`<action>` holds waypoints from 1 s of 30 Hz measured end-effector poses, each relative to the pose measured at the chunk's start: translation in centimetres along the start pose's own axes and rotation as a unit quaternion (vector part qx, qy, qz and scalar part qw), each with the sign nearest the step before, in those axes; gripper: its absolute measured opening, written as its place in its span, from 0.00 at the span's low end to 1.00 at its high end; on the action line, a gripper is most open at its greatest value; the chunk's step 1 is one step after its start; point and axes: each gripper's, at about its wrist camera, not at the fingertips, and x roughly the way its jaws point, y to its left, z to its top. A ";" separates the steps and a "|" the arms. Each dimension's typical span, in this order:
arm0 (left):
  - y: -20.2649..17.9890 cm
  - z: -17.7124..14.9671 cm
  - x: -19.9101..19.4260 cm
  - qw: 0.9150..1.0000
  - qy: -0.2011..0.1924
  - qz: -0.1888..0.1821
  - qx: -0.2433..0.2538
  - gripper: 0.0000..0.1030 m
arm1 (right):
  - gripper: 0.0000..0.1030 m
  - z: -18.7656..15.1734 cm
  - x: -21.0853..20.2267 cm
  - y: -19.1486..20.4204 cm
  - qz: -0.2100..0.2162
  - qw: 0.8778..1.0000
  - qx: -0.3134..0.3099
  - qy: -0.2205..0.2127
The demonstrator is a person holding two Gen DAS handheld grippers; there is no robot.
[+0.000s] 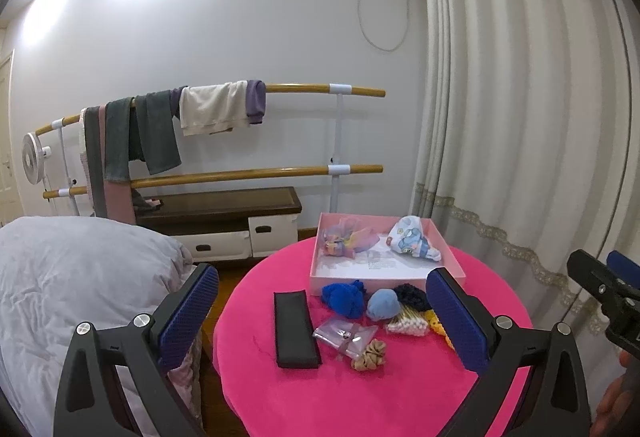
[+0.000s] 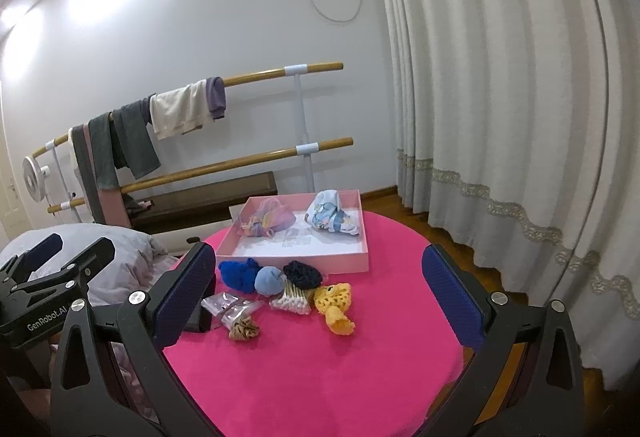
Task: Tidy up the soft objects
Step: 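Withdraw both tools from the box back over the table, then lower the right tool onto the yellow crocheted toy and close on it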
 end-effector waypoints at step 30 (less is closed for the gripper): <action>-1.8 -5.0 12.7 0.984 0.173 -0.032 -0.006 1.00 | 1.00 -5.4 9.9 -4.8 -0.025 0.991 0.021 0.133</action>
